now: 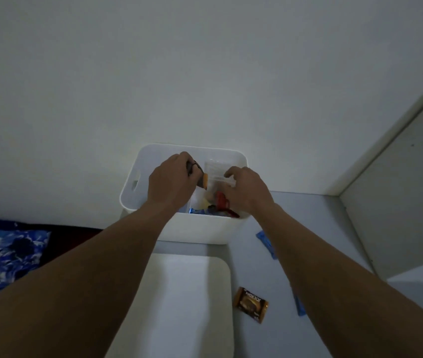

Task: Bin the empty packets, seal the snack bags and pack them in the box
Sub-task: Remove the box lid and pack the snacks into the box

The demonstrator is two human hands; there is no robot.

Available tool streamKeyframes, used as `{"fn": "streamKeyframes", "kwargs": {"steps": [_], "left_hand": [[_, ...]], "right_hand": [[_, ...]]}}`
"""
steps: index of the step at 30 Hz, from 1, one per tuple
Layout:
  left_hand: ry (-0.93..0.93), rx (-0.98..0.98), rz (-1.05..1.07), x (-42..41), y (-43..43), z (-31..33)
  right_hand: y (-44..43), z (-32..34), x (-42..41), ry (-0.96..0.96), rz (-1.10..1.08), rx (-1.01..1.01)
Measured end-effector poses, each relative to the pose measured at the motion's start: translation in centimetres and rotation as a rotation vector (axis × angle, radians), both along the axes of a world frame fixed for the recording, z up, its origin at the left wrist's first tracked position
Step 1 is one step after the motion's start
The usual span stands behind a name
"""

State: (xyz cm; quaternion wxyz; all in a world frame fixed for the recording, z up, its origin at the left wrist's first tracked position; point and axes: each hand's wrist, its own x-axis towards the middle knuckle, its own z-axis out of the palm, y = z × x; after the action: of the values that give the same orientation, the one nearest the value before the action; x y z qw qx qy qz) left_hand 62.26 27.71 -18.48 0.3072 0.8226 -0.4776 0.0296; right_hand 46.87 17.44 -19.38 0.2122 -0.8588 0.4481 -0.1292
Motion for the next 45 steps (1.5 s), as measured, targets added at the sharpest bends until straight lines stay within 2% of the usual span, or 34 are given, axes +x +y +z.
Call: {"fn": "streamKeyframes", "kwargs": {"steps": [3,7,10,13,20,27,31,34,38,41,45], "left_hand": [[-0.012,0.023,-0.054,-0.4,-0.9,-0.4],[0.006,0.058,-0.141,-1.9,-2.4,-1.6],[0.004,0.161,-0.205,-3.3,-2.9,-2.5],[0.012,0.244,-0.240,-3.6,-2.6,-3.3],[-0.189,0.325,-0.230,-4.2,-0.9,-3.5],[-0.298,0.122,-0.231,-10.9,3.0,-5.0],[-0.311,0.006,-0.341,-17.2,4.8,-8.1],[-0.257,0.125,-0.363,-21.7,5.2,-11.8],[-0.100,0.434,-0.116,-27.1,5.3,-16.8],[0.073,0.561,-0.031,-30.5,4.8,-19.7],[0.101,0.569,-0.051,-33.1,3.3,-21.3]], "right_hand": [[-0.6,-0.3,-1.3,0.025,-0.046,-0.079],[-1.3,-1.2,-3.1,0.135,0.009,0.074],[-0.9,-1.5,-3.7,0.124,-0.006,0.169],[-0.2,-1.2,-3.9,0.154,0.020,0.173],[-0.1,-1.6,-5.0,0.175,0.035,0.213],[0.0,-3.1,-12.0,0.169,-0.014,0.257],[-0.1,-5.5,-18.0,0.237,-0.056,0.293],[-0.2,-8.5,-22.7,0.335,-0.090,0.286],[-0.4,-12.7,-27.9,0.477,-0.170,0.307],[-0.8,-15.7,-30.4,0.462,-0.173,0.343],[-1.0,-18.4,-31.3,0.380,-0.054,0.284]]}}
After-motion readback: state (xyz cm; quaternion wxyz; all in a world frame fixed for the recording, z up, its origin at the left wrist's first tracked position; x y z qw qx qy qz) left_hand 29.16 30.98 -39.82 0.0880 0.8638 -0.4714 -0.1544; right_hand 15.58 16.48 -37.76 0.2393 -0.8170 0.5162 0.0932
